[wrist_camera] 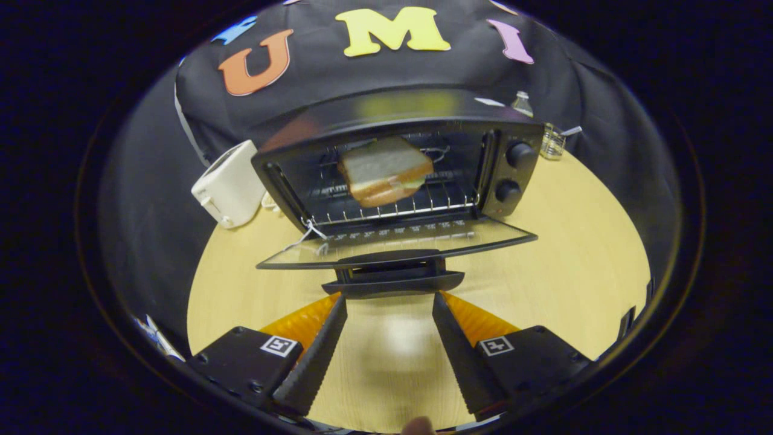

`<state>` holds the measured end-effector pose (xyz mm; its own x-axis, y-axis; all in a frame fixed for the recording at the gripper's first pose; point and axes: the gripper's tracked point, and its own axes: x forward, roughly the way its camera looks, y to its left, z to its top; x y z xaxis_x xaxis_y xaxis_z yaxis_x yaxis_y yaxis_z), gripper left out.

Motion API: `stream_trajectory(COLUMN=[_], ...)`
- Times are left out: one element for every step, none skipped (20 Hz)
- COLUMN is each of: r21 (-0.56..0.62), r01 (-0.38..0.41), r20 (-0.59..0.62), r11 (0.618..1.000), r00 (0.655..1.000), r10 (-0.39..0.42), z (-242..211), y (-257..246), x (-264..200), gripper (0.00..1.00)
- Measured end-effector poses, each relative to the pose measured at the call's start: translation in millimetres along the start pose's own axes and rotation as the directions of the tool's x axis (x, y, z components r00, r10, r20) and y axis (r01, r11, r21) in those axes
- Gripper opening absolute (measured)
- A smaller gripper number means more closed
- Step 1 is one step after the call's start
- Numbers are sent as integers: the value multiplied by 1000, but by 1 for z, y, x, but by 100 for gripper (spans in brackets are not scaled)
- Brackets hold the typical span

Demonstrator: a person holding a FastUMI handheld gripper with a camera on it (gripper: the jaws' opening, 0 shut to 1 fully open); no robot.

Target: Open the toaster oven, put the food inside, and close the toaster oven door.

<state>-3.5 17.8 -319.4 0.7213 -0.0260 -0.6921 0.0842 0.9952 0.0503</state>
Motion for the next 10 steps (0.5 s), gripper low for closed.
stream_trajectory(r21=[-21,-43,-58,-63,-68,-84,-111,-140,-168,-185], r01=[-13,-14,-16,-21,-32,-36,-37,-34,-35,-30], r20=[33,59,77,82,84,83,87,94,98,100], r11=[1000,999,998,998,997,996,993,990,985,982], r00=[999,998,997,996,996,996,995,994,994,994], r10=[13,16,20,27,37,43,46,48,52,50], z=[12,21,28,27,30,32,36,48,53,56], y=[4,7,10,14,20,25,28,33,37,42], x=[-4,-8,-11,-15,-19,-22,-25,-23,-23,-24], gripper=[94,94,94,94,94,94,94,94,94,94])
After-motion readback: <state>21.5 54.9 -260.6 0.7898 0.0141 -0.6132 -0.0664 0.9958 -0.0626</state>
